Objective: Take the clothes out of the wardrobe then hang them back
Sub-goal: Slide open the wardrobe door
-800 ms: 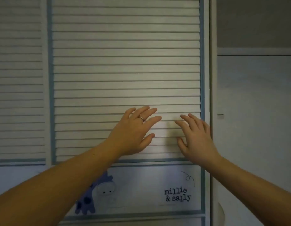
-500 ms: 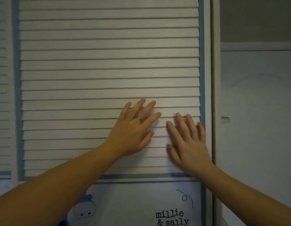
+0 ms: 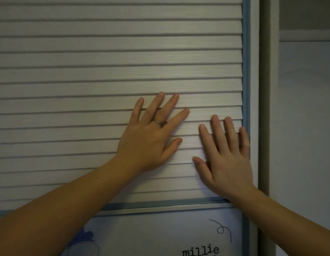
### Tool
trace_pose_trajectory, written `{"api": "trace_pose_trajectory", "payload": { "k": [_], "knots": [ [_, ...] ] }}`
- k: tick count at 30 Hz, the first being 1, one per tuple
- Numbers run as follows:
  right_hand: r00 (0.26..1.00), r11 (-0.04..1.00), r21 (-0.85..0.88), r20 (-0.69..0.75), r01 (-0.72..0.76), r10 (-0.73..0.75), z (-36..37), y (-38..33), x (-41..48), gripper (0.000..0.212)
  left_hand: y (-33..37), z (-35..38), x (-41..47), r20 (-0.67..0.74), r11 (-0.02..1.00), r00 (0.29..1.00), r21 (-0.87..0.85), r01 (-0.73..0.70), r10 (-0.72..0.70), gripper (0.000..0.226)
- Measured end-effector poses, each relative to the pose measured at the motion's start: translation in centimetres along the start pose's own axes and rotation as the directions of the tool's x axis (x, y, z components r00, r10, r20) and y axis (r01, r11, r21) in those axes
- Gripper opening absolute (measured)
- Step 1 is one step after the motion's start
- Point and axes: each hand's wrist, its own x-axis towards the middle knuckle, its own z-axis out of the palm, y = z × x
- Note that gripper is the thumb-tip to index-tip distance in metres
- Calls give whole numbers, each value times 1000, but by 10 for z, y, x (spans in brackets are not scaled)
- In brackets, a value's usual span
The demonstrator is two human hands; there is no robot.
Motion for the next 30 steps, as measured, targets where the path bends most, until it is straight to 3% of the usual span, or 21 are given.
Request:
{"api": "trace_pose_trajectory", "payload": {
  "k": [30],
  "knots": [
    [997,995,62,20,77,-78,12,-204,48,72,-170,-29,-126,6,999,999,24,46,-46,62]
  ]
}}
